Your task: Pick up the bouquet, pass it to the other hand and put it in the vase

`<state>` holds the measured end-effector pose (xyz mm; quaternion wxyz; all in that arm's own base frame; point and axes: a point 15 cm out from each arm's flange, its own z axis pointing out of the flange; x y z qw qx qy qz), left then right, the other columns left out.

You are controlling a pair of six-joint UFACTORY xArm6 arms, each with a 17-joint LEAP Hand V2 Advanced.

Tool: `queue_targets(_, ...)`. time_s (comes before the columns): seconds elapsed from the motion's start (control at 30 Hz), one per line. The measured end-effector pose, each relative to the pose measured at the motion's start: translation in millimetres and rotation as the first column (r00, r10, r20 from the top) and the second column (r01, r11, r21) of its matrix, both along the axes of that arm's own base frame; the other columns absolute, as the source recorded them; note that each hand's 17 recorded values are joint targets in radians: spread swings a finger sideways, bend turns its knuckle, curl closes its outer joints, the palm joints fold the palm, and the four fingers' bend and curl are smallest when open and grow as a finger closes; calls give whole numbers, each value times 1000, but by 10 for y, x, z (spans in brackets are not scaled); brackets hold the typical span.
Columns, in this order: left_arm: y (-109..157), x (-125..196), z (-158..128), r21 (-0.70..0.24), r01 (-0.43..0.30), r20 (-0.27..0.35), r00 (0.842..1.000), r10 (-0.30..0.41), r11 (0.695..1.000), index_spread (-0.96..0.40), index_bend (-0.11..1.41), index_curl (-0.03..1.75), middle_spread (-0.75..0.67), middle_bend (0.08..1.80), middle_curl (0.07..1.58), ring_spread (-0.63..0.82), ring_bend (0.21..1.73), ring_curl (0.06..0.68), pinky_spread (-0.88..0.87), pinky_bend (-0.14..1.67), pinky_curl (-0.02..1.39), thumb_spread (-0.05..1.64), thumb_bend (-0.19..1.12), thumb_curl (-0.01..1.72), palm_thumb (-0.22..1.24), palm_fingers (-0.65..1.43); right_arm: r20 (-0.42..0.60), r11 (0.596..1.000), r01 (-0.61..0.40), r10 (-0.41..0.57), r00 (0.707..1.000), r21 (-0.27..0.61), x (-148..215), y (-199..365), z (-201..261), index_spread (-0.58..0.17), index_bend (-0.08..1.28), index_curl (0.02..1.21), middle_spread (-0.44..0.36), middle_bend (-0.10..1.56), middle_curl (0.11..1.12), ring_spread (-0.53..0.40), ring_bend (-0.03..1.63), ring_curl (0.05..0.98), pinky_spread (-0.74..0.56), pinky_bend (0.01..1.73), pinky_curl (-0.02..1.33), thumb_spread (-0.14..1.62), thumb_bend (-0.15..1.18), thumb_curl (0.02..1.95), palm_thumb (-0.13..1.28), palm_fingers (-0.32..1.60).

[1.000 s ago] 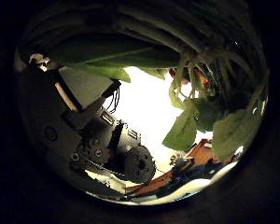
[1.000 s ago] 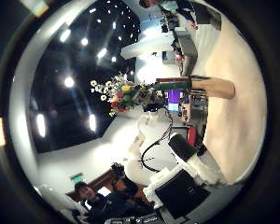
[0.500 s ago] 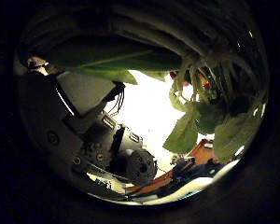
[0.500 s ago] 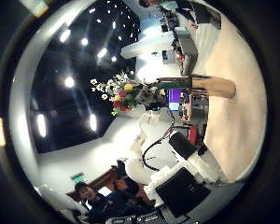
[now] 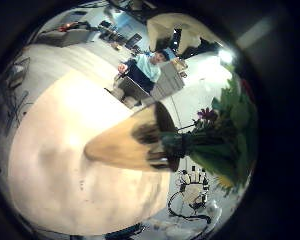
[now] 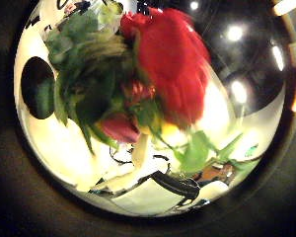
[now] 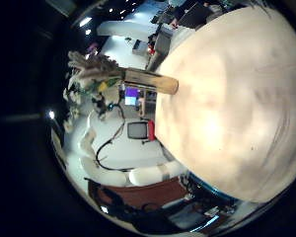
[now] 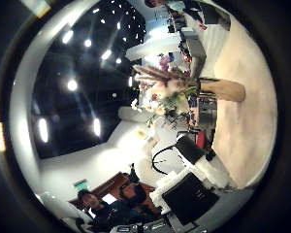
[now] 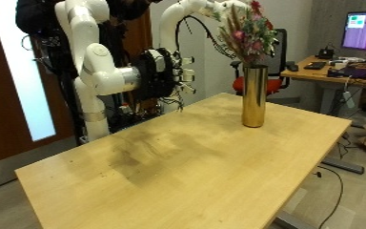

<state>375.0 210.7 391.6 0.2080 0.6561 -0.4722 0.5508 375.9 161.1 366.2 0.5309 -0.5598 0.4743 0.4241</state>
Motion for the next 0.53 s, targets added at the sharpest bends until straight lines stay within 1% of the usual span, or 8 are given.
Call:
queue_targets(0.1,137,-183,-72,-14,-13,-13,1000,13,1000,170,121,374,524,170,323,575,535,199,619,296,303,844,-36,355,325,-116,-1,1000,-3,3,1000,2,-5,17,1,-230,190,350,167,166,239,227,267,257,375,382,307,971,-20,552,932,78)
queue_targets(0.17,178,-315,-108,-18,-9,-22,1000,8,1000,170,128,341,524,169,306,583,521,197,614,282,299,842,-36,349,326,-106,-1,1000,-11,11,1000,2,-16,40,1,-230,192,351,166,165,239,227,265,257,376,380,308,971,-20,553,932,80)
queue_targets(0.27,168,-516,-176,-15,7,-51,999,-8,1000,168,135,301,523,170,281,590,502,196,610,266,297,839,-36,339,326,-93,3,1000,-14,14,1000,-2,-19,40,3,-231,194,355,166,163,235,227,264,259,376,374,309,971,-20,554,932,84)
queue_targets(0.33,91,-648,-249,-18,17,-75,997,-19,1000,173,139,283,523,171,270,599,492,194,600,255,297,840,-36,332,322,-87,15,999,-28,29,999,-19,-22,46,26,-231,194,356,166,163,234,227,263,260,376,374,309,971,-20,554,932,84)
queue_targets(0.43,-61,-805,-322,-17,38,-111,993,-39,999,186,149,273,522,170,257,604,479,193,602,246,297,841,-35,328,322,-79,36,991,-94,98,995,-94,-102,90,13,-234,199,360,163,170,236,235,246,256,375,360,307,971,-20,554,932,82)
queue_targets(0.53,-236,-953,-386,-18,70,-151,986,-72,997,198,153,267,520,174,246,616,459,192,626,235,297,832,-36,327,314,-69,36,964,-146,157,987,-220,-150,21,-31,-240,186,358,161,173,240,236,235,256,368,340,305,963,-21,558,930,64)
